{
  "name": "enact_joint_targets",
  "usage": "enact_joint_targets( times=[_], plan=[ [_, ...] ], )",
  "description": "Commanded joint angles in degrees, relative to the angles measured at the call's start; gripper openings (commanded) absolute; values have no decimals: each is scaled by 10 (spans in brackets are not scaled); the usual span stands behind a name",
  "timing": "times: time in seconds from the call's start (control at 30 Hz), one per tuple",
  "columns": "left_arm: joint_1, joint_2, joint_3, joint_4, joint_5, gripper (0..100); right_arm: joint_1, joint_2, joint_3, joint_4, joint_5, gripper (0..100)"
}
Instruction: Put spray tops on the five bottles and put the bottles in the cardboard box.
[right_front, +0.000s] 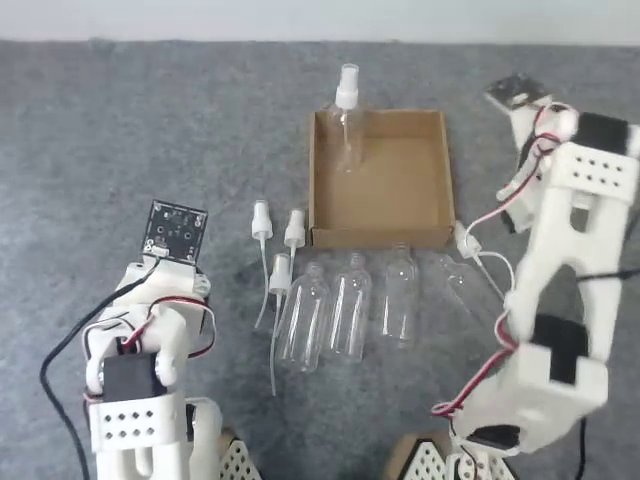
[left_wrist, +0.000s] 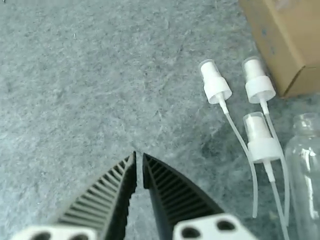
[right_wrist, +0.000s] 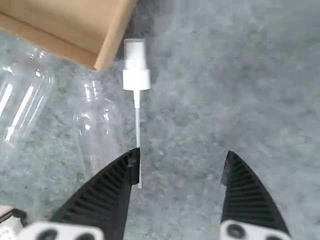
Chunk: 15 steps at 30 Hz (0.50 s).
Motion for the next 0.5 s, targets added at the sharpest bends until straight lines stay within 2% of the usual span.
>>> enact_joint_targets(
  times=[0.0, 0.13, 0.47],
  plan=[
    [1, -9, 5, -23, -1, 16, -26, 30, -3, -10, 7, 228],
    [1, -11, 22, -24, -4, 16, -27, 35, 21, -29, 20, 228],
    [1, -11, 39, -47, -3, 16, -46, 34, 193, -189, 21, 229]
  ],
)
